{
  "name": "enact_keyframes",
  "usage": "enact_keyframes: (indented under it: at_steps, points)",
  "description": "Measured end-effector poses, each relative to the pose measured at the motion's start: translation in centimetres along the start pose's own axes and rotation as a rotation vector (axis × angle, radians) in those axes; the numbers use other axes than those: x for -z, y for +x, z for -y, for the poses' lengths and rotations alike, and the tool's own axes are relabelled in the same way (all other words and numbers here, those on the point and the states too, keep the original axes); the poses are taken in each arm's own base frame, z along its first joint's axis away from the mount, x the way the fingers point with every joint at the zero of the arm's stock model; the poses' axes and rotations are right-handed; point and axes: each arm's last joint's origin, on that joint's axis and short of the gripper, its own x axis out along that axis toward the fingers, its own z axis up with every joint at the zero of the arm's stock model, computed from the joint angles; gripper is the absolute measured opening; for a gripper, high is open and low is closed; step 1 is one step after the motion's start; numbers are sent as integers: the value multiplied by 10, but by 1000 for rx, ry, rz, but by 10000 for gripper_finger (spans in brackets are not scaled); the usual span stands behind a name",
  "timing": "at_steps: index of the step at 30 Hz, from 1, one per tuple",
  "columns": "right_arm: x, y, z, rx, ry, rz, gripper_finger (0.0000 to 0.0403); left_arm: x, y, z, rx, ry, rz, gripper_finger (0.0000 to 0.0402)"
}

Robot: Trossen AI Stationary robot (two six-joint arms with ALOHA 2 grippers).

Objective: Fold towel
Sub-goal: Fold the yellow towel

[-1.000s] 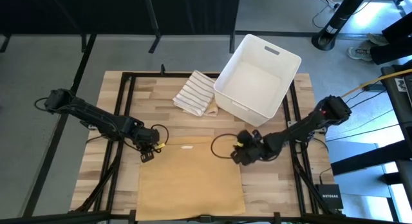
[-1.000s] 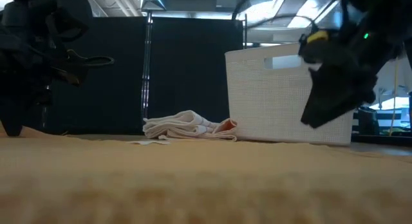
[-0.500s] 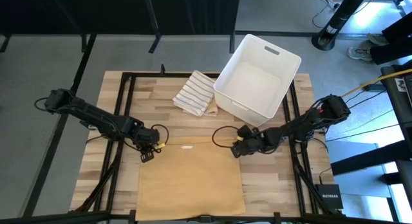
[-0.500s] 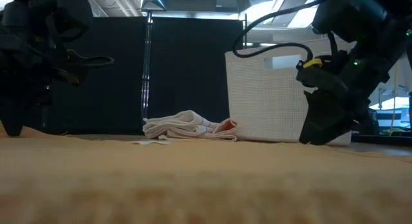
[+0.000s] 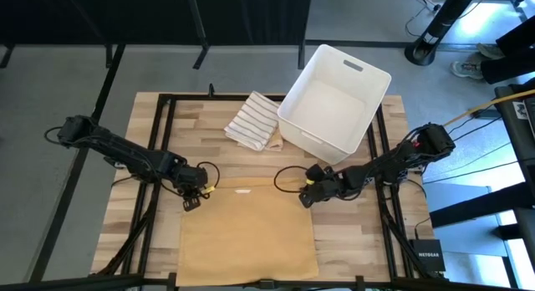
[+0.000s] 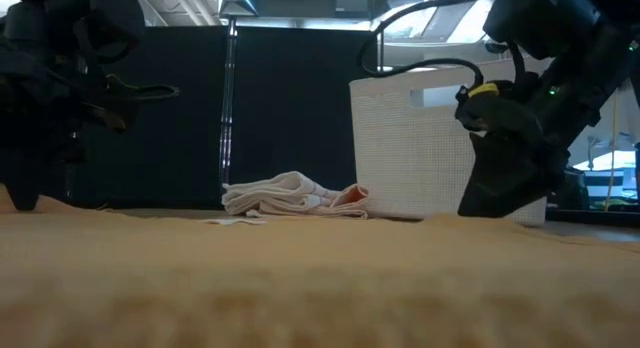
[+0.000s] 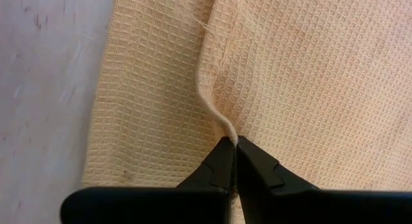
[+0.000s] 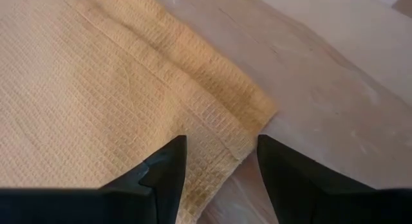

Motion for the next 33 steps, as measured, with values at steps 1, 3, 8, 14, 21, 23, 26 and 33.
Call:
enact_keyframes:
  at_steps: [1,3,8,14,21,23,26,33]
  points:
    - [0,0,0,0,0,1,193,0,0,0,0,0,0,6]
    - [0,0,0,1,-1,2,193,0,0,0,-1,0,0,6]
    - [0,0,-2,-30,-30,-17,171,0,0,0,-1,2,0,2]
    - [-4,-1,-10,-120,-75,13,129,0,0,0,0,4,0,6]
    - [-9,-2,-18,-208,-124,52,116,0,0,0,0,4,0,3]
    - [-10,-3,-21,-246,-132,59,115,0,0,0,0,4,0,6]
    - [-12,-4,-24,-271,-128,76,115,0,0,0,0,4,0,5]
    - [-9,1,-24,-282,-160,57,136,0,0,0,0,14,0,5]
